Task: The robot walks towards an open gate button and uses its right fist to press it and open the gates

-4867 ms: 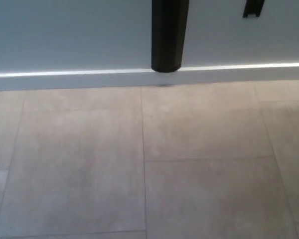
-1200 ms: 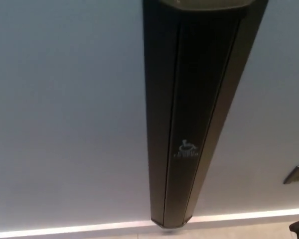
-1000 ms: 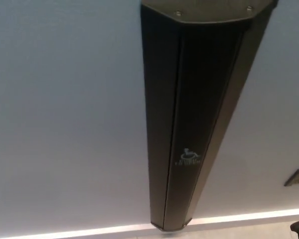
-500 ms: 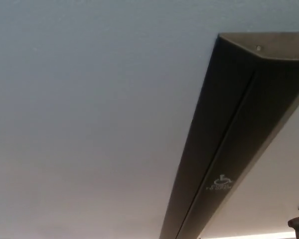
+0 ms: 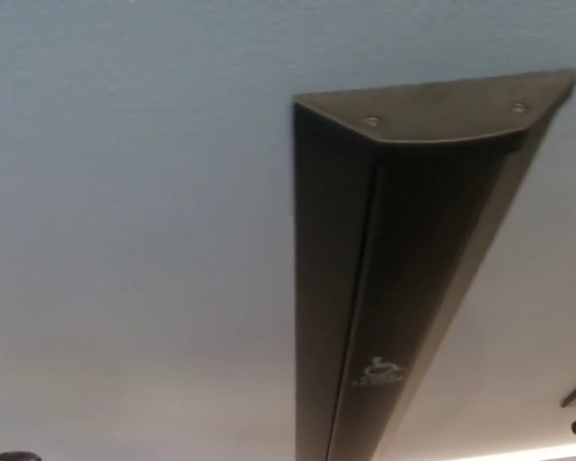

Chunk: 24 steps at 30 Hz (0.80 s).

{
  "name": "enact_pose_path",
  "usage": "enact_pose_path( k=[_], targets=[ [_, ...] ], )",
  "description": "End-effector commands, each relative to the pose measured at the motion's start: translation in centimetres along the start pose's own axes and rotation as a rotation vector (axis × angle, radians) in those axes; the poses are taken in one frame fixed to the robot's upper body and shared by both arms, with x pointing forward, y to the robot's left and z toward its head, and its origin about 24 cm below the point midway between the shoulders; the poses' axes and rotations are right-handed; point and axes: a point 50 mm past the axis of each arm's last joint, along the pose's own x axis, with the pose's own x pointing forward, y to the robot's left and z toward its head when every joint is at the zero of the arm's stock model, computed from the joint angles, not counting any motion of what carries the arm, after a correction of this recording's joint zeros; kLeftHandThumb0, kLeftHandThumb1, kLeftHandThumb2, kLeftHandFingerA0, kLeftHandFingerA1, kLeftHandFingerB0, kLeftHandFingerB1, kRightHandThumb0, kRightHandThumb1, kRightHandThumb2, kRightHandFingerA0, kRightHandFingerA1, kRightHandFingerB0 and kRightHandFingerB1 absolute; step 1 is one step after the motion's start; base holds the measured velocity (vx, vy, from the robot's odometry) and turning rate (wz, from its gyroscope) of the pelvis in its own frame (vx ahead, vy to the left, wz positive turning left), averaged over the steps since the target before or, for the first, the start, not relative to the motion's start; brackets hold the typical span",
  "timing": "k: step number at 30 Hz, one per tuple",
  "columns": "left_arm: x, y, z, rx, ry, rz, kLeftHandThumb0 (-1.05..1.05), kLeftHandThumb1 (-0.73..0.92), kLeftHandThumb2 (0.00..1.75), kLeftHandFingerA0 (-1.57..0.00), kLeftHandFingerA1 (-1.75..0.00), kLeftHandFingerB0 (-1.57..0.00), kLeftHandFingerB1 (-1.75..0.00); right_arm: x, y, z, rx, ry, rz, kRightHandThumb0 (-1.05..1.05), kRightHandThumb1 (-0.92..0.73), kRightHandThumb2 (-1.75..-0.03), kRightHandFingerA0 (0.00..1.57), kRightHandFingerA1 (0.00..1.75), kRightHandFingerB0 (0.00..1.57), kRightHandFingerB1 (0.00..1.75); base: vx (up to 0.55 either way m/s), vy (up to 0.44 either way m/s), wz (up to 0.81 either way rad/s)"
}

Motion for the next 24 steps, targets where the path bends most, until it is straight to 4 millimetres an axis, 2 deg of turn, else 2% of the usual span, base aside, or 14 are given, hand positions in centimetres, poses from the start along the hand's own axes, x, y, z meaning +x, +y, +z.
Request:
enact_pose_path(
  k=[1, 2, 3, 5, 7, 9, 14, 16, 20, 24],
  targets=[
    [-0.5, 1.5, 0.7, -0.058, -0.125, 0.011, -0.04, 0.31, 1.46, -1.06, -1.55, -1.05, -1.34, -2.5, -0.5, -0.2, -0.01, -0.057, 0.019, -0.14, -0.57, -0.86, 1.03, 1.21, 1.05, 0.91, 0.02, 0.149, -0.06],
    [-0.5, 1.6, 0.7, -0.058, -0.128, 0.011, -0.04, 0.31, 1.46, -1.06, -1.55, -1.05, -1.34, -2.6, -0.5, -0.2, -0.01, -0.058, 0.021, -0.14, -0.57, -0.86, 1.03, 1.21, 1.05, 0.91, 0.03, 0.189, 0.31],
    [-0.9, 1.8, 0.6, 0.014, -0.165, 0.02, -0.08, 0.39, 1.37, -1.05, -1.52, -1.04, -1.29, -3.4, -0.7, 0.0, -0.005, -0.071, 0.038, -0.13, -0.59, -0.84, 1.0, 1.19, 1.03, 0.88, 0.04, 0.241, -0.35],
    [-1.3, 2.1, 0.4, 0.044, -0.19, 0.016, -0.08, 0.44, 1.31, -1.04, -1.52, -1.04, -1.25, -4.3, -1.1, 0.2, -0.008, -0.1, 0.057, -0.1, -0.57, -0.86, 0.98, 1.17, 1.02, 0.89, 0.03, 0.206, 0.15],
    [-1.3, 2.6, 0.5, 0.032, -0.196, 0.019, -0.05, 0.4, 1.36, -1.06, -1.51, -1.05, -1.24, -4.5, -1.5, 0.7, -0.01, -0.127, 0.065, -0.11, -0.58, -0.85, 0.96, 1.17, 1.01, 0.84, 0.03, 0.14, 0.09],
    [-1.2, 2.9, 0.6, 0.026, -0.197, 0.023, -0.05, 0.39, 1.36, -1.05, -1.5, -1.05, -1.23, -4.3, -1.8, 1.1, -0.013, -0.139, 0.065, -0.11, -0.58, -0.87, 0.98, 1.19, 1.01, 0.86, 0.07, 0.07, 0.17],
    [-1.0, 3.4, 1.2, 0.027, -0.22, 0.035, -0.06, 0.41, 1.35, -1.06, -1.5, -1.05, -1.24, -3.8, -2.3, 1.9, 0.033, -0.141, 0.045, -0.11, -0.56, -0.9, 1.02, 1.16, 1.02, 0.86, 0.0, 0.0, 0.0],
    [-0.9, 3.5, 1.7, 0.012, -0.242, 0.034, -0.06, 0.43, 1.34, -1.05, -1.52, -1.03, -1.26, -3.9, -2.5, 2.4, 0.043, -0.166, 0.057, -0.13, -0.58, -0.89, 1.0, 1.22, 1.01, 0.86, 0.0, 0.0, 0.0],
    [-0.9, 3.7, 2.1, 0.022, -0.262, 0.039, -0.05, 0.4, 1.37, -1.03, -1.53, -1.02, -1.26, -4.5, -2.6, 3.1, 0.079, -0.2, 0.06, -0.11, -0.59, -0.89, 1.0, 1.23, 1.01, 0.85, -0.01, -0.022, 0.01],
    [-0.8, 4.0, 2.2, -0.004, -0.263, 0.046, -0.03, 0.4, 1.37, -1.06, -1.5, -1.04, -1.26, -6.3, -2.7, 4.6, 0.071, -0.269, 0.117, -0.12, -0.64, -0.84, 0.94, 1.25, 0.97, 0.86, 0.0, 0.0, 0.0]
  ],
)
